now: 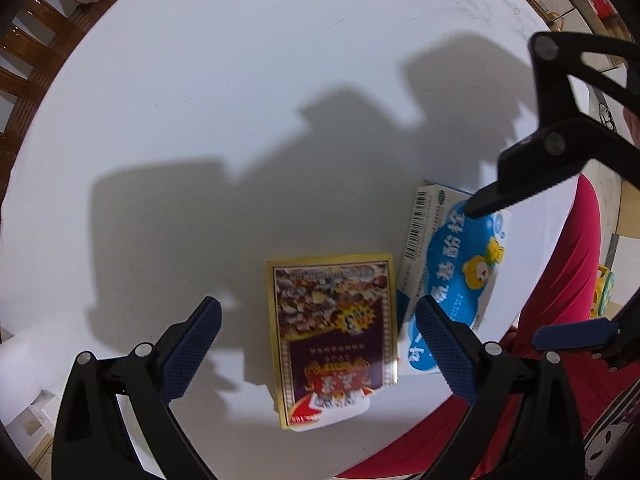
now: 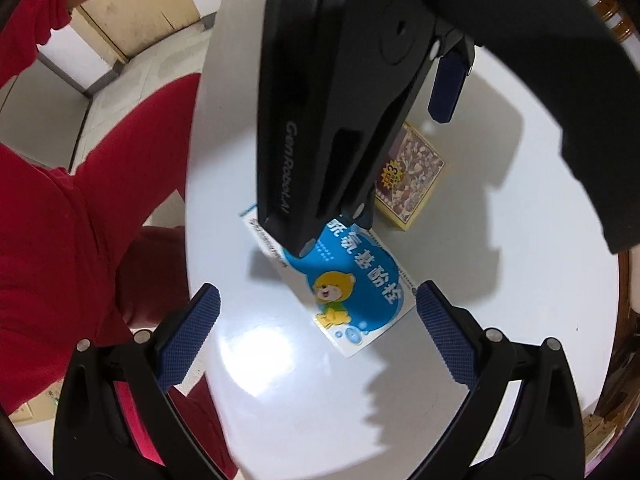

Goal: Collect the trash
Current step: 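Lower the left tool onto the yellow-red cigarette pack while the right tool approaches the blue box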

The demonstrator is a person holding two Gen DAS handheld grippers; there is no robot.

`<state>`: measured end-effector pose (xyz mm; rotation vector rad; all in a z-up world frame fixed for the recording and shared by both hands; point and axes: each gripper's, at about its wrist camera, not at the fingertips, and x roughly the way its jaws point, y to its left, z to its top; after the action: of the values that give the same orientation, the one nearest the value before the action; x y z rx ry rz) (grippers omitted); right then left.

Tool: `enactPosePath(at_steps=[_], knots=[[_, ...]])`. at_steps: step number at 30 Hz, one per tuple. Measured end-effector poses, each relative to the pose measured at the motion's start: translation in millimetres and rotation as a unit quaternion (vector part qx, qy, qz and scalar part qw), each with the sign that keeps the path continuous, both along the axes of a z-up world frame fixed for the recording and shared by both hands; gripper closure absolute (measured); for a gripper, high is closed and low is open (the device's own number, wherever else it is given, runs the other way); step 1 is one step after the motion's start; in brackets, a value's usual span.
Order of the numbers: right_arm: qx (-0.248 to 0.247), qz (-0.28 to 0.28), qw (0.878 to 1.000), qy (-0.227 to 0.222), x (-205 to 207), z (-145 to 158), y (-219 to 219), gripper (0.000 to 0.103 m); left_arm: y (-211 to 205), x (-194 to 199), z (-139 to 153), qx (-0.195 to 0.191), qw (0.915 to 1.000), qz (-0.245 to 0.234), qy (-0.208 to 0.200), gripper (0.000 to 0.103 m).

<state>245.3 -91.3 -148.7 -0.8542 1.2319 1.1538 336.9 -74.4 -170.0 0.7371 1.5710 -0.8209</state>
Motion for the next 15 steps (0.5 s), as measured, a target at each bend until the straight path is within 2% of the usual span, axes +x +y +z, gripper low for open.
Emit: enactPosePath(at_steps=[11,15], knots=[[-0.01,0.009,1.0,0.002,13.5,-25.8,5.9,0.007,10.3,16.5,-5.5,-0.034,0.9992,0.016,0.016,0.008],[-0.022,0.01,1.0,0.002,13.0,-36.5,4.9,0.012,13.4,22.3,-3.3,-0.042,0.999,0.012,0.01,0.008]])
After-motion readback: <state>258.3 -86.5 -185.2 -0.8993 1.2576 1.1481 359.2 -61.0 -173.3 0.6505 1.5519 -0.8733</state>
